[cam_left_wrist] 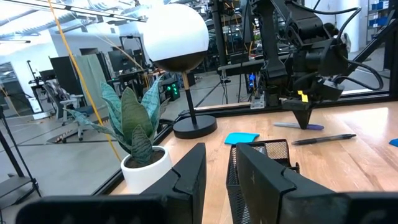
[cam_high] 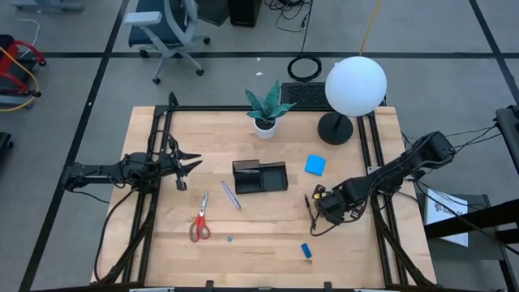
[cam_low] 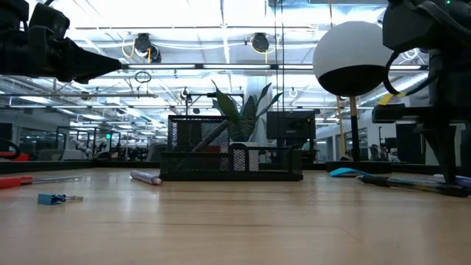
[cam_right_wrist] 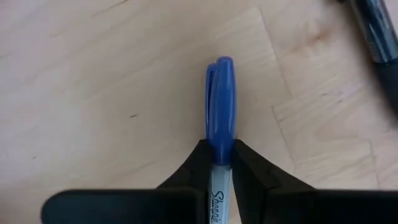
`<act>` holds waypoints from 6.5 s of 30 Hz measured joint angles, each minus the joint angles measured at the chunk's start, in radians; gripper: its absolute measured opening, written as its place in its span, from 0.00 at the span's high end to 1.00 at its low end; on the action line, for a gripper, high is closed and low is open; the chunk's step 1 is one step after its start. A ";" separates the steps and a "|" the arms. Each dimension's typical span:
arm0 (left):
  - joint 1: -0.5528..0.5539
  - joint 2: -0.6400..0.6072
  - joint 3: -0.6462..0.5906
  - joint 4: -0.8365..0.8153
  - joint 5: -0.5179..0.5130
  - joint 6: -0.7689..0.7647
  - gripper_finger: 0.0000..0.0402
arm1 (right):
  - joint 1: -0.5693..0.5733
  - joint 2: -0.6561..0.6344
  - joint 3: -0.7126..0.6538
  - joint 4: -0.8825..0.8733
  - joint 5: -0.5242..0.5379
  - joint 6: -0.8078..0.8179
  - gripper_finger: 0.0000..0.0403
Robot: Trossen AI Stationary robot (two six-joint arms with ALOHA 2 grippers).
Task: Pick and place office supplies into organizer
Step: Put the purple pen into the top left section of the desk organizer, then put the black pen into the top left section of the desk organizer
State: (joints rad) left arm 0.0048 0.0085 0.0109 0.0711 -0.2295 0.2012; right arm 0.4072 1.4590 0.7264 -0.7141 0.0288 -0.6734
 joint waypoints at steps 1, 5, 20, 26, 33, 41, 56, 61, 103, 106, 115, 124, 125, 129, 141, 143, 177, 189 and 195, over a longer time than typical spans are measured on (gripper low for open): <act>0.000 0.000 0.000 0.000 0.000 0.000 0.76 | 0.000 0.001 0.007 -0.003 0.000 0.009 0.93; 0.000 0.000 0.000 0.000 0.000 0.000 0.76 | 0.001 0.003 0.056 -0.018 -0.002 0.031 0.93; 0.000 0.000 0.000 0.000 0.000 0.000 0.76 | 0.000 0.001 0.195 -0.051 0.137 0.153 0.93; 0.000 0.000 0.000 0.000 0.000 0.000 0.76 | 0.000 0.000 0.200 0.024 0.173 0.239 0.93; 0.000 0.000 0.000 0.000 0.000 0.000 0.76 | -0.001 0.000 0.200 0.198 0.252 0.288 0.93; 0.000 0.000 0.000 0.000 0.000 0.000 0.76 | -0.003 -0.001 0.200 0.471 0.346 0.349 0.93; 0.000 0.000 0.000 0.000 0.000 0.000 0.76 | -0.104 -0.002 0.171 0.973 0.329 0.355 0.93; 0.000 0.000 0.000 0.000 0.000 0.000 0.76 | -0.162 -0.002 0.061 1.318 0.220 0.364 0.93; 0.000 0.000 0.000 0.000 0.000 0.000 0.76 | -0.494 0.158 -0.076 1.936 -0.071 0.557 0.93; 0.000 0.000 0.000 0.000 0.000 0.000 0.76 | -0.494 0.215 -0.042 1.938 -0.087 0.559 0.93; 0.000 0.000 0.000 0.000 0.000 0.000 0.76 | -0.495 0.352 0.029 1.937 -0.087 0.574 0.93; 0.000 0.000 0.000 0.000 0.000 0.000 0.76 | -0.505 0.376 0.039 1.887 -0.086 0.564 0.93; 0.000 0.000 0.000 0.000 0.000 0.000 0.76 | -0.508 0.377 0.039 1.883 -0.086 0.564 0.93; 0.000 0.000 0.000 0.000 0.000 0.000 0.76 | -0.522 0.376 0.039 1.867 -0.084 0.561 0.93; 0.000 0.000 0.000 0.000 0.000 0.000 0.76 | -0.551 0.376 0.039 1.838 -0.083 0.581 0.85; 0.000 0.000 0.000 0.000 0.000 0.000 0.76 | -0.551 0.376 0.039 1.838 -0.083 0.580 0.84; 0.000 0.000 0.000 0.000 0.000 0.000 0.76 | -0.477 0.222 0.039 1.715 -0.084 0.406 0.83; 0.000 0.000 0.000 0.000 0.000 0.000 0.76 | -0.438 0.015 0.038 1.336 -0.080 0.333 0.83; 0.000 0.000 0.000 0.000 0.000 0.000 0.76 | -0.436 -0.055 0.038 1.080 -0.083 0.312 0.83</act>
State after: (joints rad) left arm 0.0048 0.0082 0.0106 0.0711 -0.2291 0.2012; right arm -0.0284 1.4037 0.7647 0.3656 -0.0544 -0.3610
